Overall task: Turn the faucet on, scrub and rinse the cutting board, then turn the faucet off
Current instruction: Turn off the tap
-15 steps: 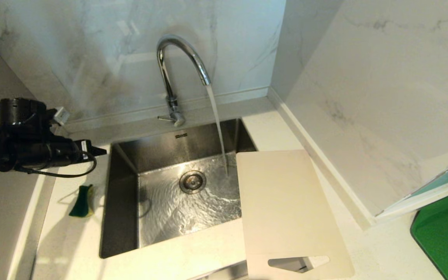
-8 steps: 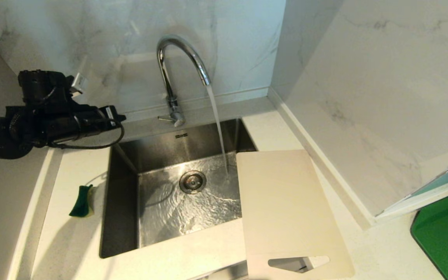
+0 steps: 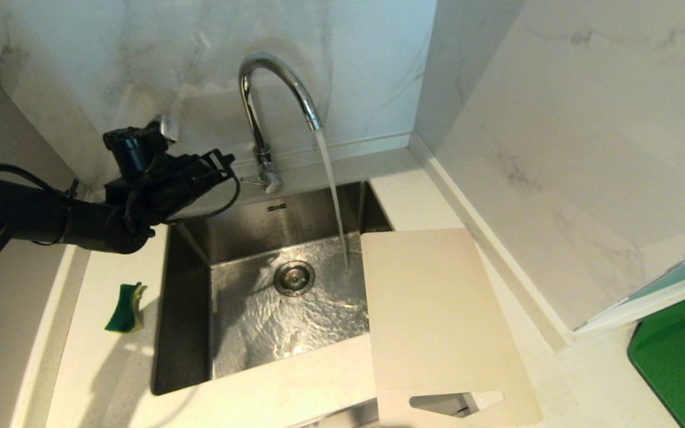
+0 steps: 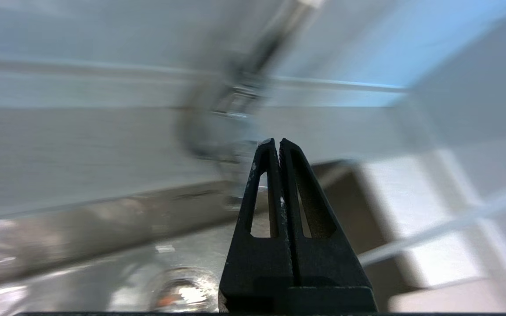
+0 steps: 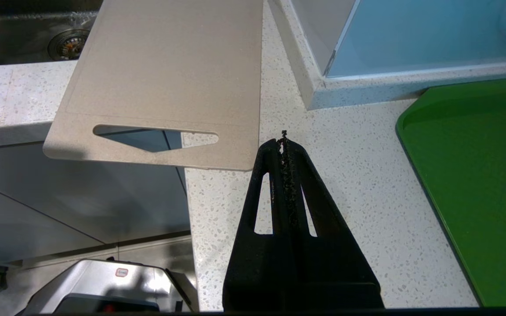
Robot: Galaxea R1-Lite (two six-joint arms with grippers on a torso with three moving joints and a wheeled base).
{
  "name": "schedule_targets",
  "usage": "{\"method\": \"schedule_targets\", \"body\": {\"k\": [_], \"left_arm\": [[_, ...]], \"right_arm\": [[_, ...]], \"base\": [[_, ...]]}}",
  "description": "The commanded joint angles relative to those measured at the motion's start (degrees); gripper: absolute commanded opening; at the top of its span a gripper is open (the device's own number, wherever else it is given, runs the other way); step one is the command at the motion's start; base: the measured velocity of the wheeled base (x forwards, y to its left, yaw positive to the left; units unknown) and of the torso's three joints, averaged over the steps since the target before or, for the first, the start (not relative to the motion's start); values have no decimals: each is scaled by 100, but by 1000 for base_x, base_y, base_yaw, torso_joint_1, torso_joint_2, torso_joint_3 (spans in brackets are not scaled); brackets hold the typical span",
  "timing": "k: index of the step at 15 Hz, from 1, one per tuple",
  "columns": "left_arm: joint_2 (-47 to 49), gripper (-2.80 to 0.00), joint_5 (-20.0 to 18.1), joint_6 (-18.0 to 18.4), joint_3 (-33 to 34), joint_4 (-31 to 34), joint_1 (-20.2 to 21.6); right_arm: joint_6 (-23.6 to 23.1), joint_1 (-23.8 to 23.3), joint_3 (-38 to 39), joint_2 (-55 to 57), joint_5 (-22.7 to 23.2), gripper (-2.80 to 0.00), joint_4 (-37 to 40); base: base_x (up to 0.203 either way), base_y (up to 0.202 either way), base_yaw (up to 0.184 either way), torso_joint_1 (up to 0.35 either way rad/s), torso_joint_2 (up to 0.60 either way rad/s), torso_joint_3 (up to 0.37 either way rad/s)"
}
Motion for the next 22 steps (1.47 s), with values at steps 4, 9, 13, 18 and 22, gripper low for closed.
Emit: {"method": "schedule_targets", "body": {"k": [4,9,13,18,22], "left_arm": [[130,-280,47,-100,-60,-480,-290],[63,-280,58,-37,273,-518,-610],[348,-280,16,-36,230,-658,-610],[718,-280,16,-36,204,-848,-575],[1063,-280,55,112,-380,-849,-568]], "right_arm": [[-6,0,-6,7,9,-280,-9],[-6,0,-6,7,12,-280,-9],[-6,0,-6,7,3,-280,-17],[-6,0,-6,7,3,-280,-17],[35,0,12,7,-24,-280,-44]], "base": [[0,0,0,0,0,0],[0,0,0,0,0,0],[0,0,0,0,0,0],[0,0,0,0,0,0],[0,0,0,0,0,0]]}}
